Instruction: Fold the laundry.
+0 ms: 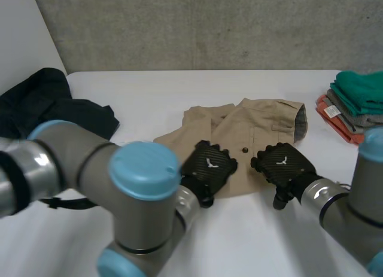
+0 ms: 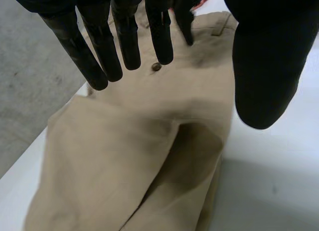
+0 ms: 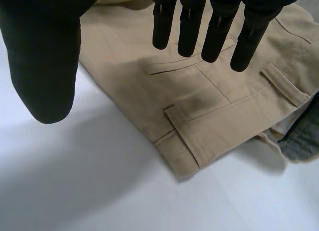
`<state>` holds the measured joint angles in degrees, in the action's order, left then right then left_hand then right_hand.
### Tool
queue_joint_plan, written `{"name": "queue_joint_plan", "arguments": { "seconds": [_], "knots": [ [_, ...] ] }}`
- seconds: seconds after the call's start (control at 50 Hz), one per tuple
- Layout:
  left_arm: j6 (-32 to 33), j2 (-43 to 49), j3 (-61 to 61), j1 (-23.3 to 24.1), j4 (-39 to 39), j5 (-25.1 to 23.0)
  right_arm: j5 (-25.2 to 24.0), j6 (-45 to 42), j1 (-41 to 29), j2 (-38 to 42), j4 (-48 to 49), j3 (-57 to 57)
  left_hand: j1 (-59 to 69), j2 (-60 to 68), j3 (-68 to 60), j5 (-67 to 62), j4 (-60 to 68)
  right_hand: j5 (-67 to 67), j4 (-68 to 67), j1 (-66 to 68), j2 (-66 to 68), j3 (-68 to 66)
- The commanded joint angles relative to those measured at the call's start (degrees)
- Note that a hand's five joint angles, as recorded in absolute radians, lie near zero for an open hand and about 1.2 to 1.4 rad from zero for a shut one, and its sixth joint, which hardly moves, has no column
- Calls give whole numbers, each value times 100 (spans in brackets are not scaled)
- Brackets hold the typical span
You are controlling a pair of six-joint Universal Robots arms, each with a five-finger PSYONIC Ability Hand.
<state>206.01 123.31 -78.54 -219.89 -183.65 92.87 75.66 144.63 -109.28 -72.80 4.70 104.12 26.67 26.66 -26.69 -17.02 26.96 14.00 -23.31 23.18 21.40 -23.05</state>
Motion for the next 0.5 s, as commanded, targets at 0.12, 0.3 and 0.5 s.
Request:
{"name": "queue_joint_plan", "arguments": {
  "seconds": [0.12,0.3,0.5],
  "knots": [
    [404,1643,1745,78,57,678,159,-207,-58,916,1543,30,1078,1079,-1076,-1044,1049,769,-837,851,1029,-864],
    [1046,1829,2291,-844,93,2103,361,-392,-67,1180,1622,-129,1129,1131,-1128,-1095,1101,854,-923,936,1114,-949],
    [1292,1425,2063,-2058,-22,1902,397,-409,-128,1189,1631,-199,1028,1030,-1027,-994,1000,1308,-1376,1390,1568,-1402]
  ]
}}
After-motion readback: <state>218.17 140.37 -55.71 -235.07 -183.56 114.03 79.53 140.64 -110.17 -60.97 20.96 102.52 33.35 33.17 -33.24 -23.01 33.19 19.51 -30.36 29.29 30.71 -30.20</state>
